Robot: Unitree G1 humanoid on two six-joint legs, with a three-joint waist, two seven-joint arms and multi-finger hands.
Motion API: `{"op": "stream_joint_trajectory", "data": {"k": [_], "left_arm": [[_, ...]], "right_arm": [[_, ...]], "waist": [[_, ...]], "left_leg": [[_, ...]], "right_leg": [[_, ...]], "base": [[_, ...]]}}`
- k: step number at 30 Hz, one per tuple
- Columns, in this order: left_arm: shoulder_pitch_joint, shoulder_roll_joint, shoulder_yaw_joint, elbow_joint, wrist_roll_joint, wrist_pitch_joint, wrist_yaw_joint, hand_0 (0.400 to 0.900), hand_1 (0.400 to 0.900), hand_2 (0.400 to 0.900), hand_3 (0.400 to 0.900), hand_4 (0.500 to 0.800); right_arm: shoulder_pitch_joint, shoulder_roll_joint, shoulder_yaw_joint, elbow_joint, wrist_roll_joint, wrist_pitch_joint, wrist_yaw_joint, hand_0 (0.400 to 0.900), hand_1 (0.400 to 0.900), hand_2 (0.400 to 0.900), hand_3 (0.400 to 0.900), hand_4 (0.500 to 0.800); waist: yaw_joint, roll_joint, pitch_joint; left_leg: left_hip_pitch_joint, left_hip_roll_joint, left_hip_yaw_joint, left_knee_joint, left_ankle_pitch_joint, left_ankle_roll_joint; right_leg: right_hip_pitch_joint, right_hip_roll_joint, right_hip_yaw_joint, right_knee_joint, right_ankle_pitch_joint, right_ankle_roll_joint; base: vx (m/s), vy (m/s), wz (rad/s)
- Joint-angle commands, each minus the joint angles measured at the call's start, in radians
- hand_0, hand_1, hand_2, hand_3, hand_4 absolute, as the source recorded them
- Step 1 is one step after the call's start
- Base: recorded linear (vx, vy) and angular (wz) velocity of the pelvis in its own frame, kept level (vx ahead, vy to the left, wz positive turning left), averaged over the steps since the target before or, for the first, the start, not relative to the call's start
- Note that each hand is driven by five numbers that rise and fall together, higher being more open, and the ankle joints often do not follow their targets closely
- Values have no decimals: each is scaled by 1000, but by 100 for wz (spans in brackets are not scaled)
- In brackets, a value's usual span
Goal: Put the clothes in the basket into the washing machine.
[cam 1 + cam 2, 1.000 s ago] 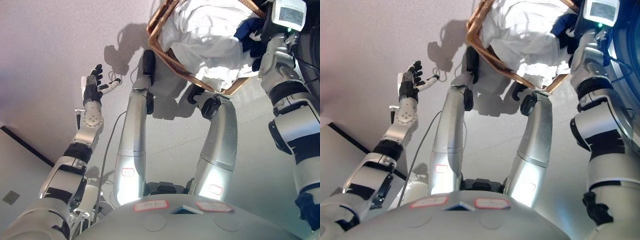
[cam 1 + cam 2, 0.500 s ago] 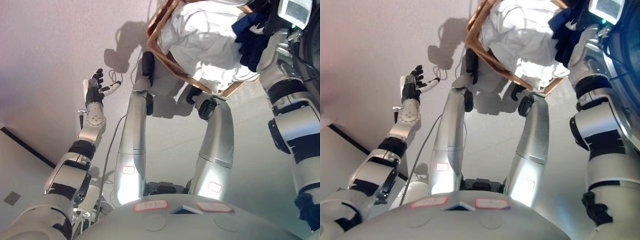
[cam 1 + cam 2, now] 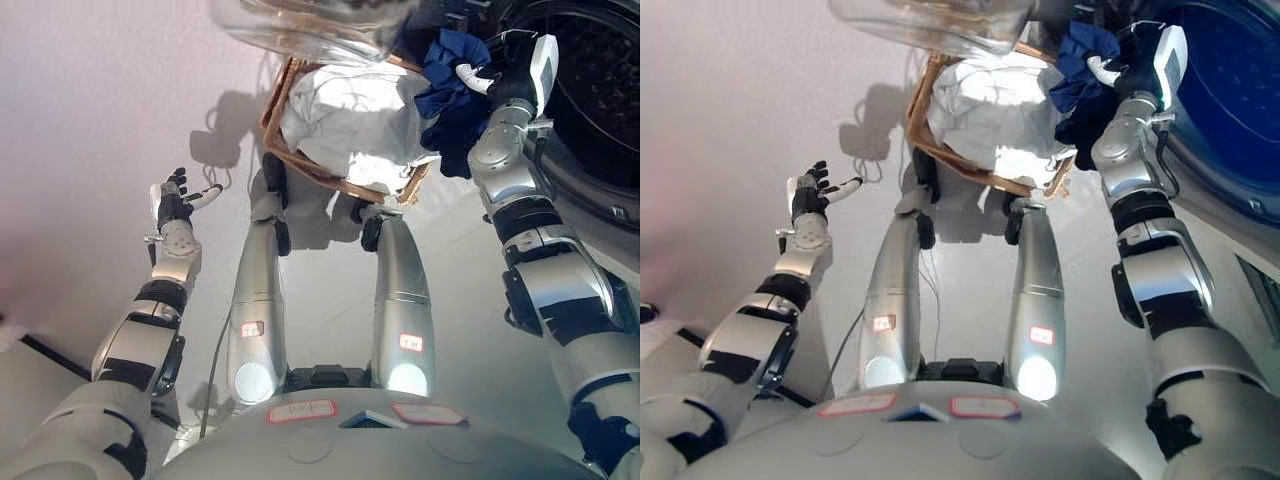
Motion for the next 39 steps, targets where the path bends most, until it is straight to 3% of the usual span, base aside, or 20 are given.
{"op": "stream_joint_trajectory", "data": {"k": [1, 2, 3, 5, 12, 17, 19, 25, 31, 39], "left_arm": [[68, 29, 62, 104, 39, 7, 23, 900, 900, 900, 900, 800], [70, 29, 64, 107, 41, 7, 21, 900, 900, 900, 900, 800], [11, 28, 40, 116, 39, 29, 50, 900, 900, 900, 900, 800], [-74, 40, 16, 77, 33, 31, 40, 900, 900, 900, 900, 800], [-146, 35, 6, 55, 4, 36, 43, 900, 900, 900, 900, 800], [-144, 25, 10, 45, 9, 40, 50, 900, 900, 900, 900, 800], [-137, 22, 14, 41, 13, 43, 55, 900, 900, 900, 900, 800], [-160, 19, 7, 61, 11, 40, 53, 900, 900, 900, 900, 800], [-159, 11, 6, 76, -10, 34, 47, 900, 900, 900, 900, 800], [-78, -15, 14, 75, 0, 30, 49, 900, 900, 900, 900, 800]], "right_arm": [[35, -37, -63, -60, 73, -71, -41, 400, 400, 400, 400, 500], [49, -33, -80, -70, 95, -82, -38, 400, 400, 400, 400, 500], [59, -11, -83, -80, 120, -87, -46, 400, 400, 400, 400, 500], [54, 5, -104, -68, 173, -87, -32, 400, 400, 400, 400, 500], [68, 59, -198, -99, 343, -164, -70, 400, 400, 400, 400, 500], [77, 63, -233, -158, 364, -193, -105, 400, 400, 400, 400, 500], [83, 54, -248, -181, 360, -192, -120, 400, 400, 400, 400, 500], [34, 15, -269, -125, 409, -206, -122, 400, 400, 400, 400, 500], [-65, -42, -293, -49, 501, -236, -120, 400, 400, 400, 400, 500], [-130, -113, -321, -45, 514, -257, -173, 400, 400, 400, 400, 500]], "waist": [[-6, 18, -91], [-6, 18, -91], [-18, 19, -93], [-32, 27, -92], [-41, 58, -103], [-42, 71, -118], [-47, 71, -118], [-41, 78, -132], [-12, 91, -144], [27, 115, -165]], "left_leg": [[32, -24, 17, -51, -77, 2], [41, -24, 18, -58, -74, 2], [48, -21, 27, -62, -74, 1], [65, -19, 42, -80, -71, 0], [113, -27, 61, -122, -64, -1], [141, -30, 73, -154, -56, -2], [143, -32, 89, -169, -24, 4], [162, -37, 94, -199, -14, 3], [185, -35, 97, -239, 7, -3], [249, -39, 84, -319, 45, -20]], "right_leg": [[33, 70, 41, -223, 209, -21], [41, 71, 44, -235, 213, -21], [47, 74, 49, -244, 219, -20], [57, 80, 59, -264, 227, -20], [96, 82, 76, -316, 246, -17], [119, 83, 84, -354, 260, -18], [123, 80, 81, -377, 293, -25], [135, 82, 84, -401, 303, -25], [148, 77, 75, -419, 303, -25], [180, 75, 57, -423, 285, -27]], "base": [[-4, -9, -13], [5, 12, -21], [5, 50, -33], [6, 86, -40], [21, 16, -14], [6, 5, -11], [-75, -7, -9], [14, -18, -5], [29, -36, -2], [39, -29, 8]]}}
